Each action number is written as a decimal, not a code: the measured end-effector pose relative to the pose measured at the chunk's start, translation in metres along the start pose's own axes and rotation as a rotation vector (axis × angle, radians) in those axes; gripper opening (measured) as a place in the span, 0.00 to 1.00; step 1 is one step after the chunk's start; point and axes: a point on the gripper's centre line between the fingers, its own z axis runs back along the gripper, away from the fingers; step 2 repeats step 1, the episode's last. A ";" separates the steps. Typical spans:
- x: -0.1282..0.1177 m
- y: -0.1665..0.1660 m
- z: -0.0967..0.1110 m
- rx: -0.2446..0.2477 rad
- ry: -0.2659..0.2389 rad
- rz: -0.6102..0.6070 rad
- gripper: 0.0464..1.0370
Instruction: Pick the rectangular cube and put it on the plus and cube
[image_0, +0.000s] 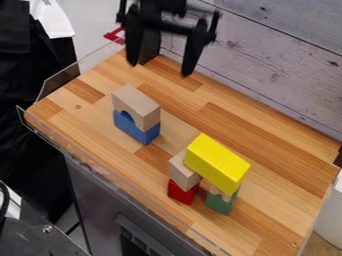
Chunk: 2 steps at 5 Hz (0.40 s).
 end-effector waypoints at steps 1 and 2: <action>0.005 0.007 -0.022 0.044 -0.044 -0.195 0.96; 0.005 0.007 -0.022 0.044 -0.044 -0.195 0.96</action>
